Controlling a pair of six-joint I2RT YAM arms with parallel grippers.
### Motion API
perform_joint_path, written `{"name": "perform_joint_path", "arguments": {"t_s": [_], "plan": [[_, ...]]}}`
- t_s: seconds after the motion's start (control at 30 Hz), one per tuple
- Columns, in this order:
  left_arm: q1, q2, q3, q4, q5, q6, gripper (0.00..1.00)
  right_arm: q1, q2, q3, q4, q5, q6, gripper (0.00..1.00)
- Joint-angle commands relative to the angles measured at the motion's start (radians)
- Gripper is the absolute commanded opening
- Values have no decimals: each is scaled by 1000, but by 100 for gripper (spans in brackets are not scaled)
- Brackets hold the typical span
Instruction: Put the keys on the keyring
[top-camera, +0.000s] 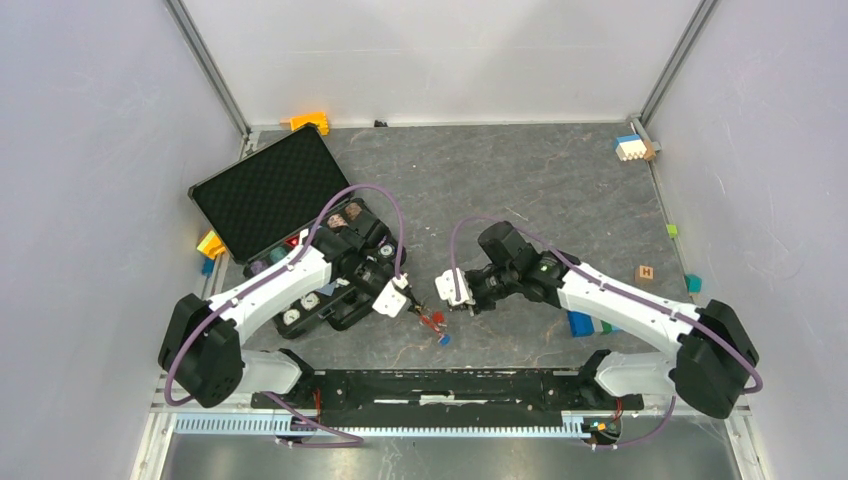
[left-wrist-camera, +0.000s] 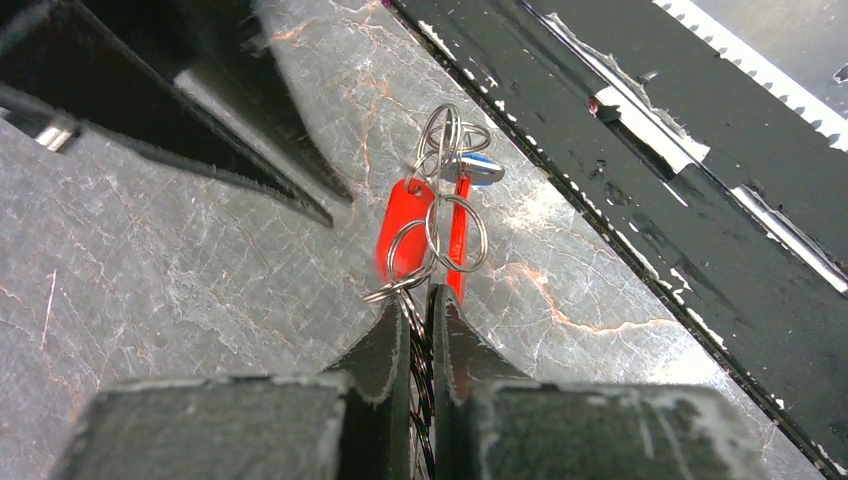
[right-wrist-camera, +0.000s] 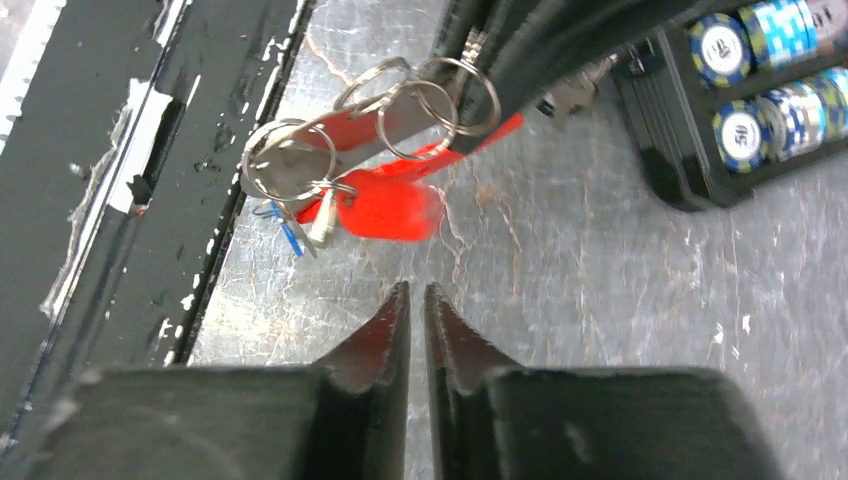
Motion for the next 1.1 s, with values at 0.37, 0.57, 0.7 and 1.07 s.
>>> {"name": "perform_joint_path", "arguments": {"t_s": [0.37, 0.57, 0.7, 1.07], "plan": [[3, 33, 31, 1, 78, -31, 2, -4, -162, -81, 47, 133, 19, 31], [32, 23, 39, 2, 177, 4, 2, -3, -197, -166, 181, -4, 92, 64], [32, 4, 41, 3, 205, 13, 2, -5, -178, -162, 223, -26, 107, 66], [34, -18, 35, 1, 284, -6, 2, 17, -100, -186, 328, -47, 170, 65]]}}
